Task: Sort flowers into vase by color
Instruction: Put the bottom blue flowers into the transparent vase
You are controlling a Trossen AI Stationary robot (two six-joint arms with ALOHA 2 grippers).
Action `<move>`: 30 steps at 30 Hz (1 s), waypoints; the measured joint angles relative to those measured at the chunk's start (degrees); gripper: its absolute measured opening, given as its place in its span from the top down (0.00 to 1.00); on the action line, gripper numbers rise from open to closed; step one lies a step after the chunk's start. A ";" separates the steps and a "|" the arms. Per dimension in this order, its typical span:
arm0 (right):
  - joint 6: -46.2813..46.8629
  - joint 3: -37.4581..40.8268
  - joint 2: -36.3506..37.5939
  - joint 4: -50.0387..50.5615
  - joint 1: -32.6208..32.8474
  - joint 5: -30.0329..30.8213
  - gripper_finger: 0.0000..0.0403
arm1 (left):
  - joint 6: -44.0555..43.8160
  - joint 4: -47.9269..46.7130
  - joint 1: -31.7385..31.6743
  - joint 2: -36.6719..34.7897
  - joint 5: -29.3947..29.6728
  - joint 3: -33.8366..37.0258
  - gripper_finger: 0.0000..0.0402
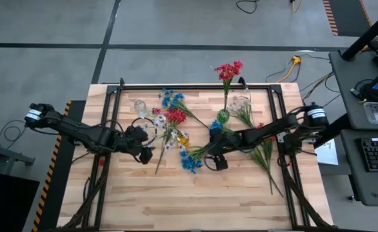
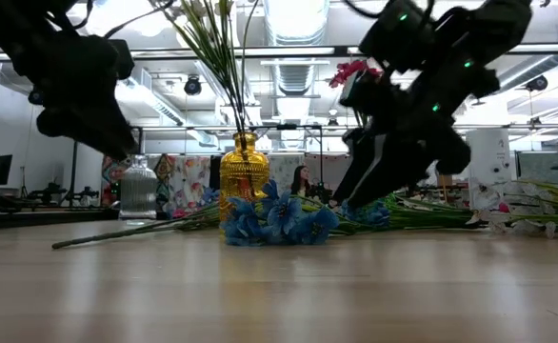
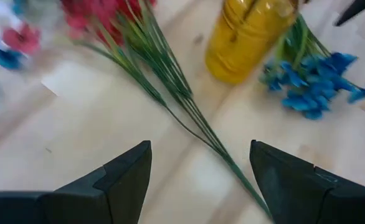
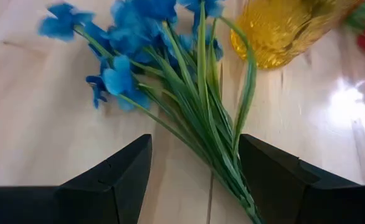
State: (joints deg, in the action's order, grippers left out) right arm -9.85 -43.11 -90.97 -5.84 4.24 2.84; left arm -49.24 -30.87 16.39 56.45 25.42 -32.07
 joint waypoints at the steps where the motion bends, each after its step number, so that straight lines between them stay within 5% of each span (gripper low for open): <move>1: -0.23 -0.51 -0.90 0.18 -0.08 0.21 0.42 | -0.93 0.01 0.29 -0.02 -0.93 0.15 0.36; 10: -0.70 -2.70 -5.21 3.06 -0.90 4.79 0.45 | -12.38 -2.28 8.22 0.00 -8.39 0.91 0.36; 16: -0.56 -2.76 -6.05 3.39 -1.24 3.97 0.61 | -23.47 -2.04 18.70 0.00 -8.88 0.91 0.36; 24: -2.33 -2.65 -4.53 5.62 -1.13 1.48 0.93 | -31.86 -0.86 29.02 0.00 -6.09 0.94 0.36; 30: -1.76 -2.59 1.39 11.54 -0.62 1.29 0.95 | -29.66 5.92 32.59 0.94 1.56 0.94 0.36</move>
State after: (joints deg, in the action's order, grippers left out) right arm -11.61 -45.69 -89.58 5.70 3.63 4.13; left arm -78.90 -24.95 48.98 57.39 26.98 -31.14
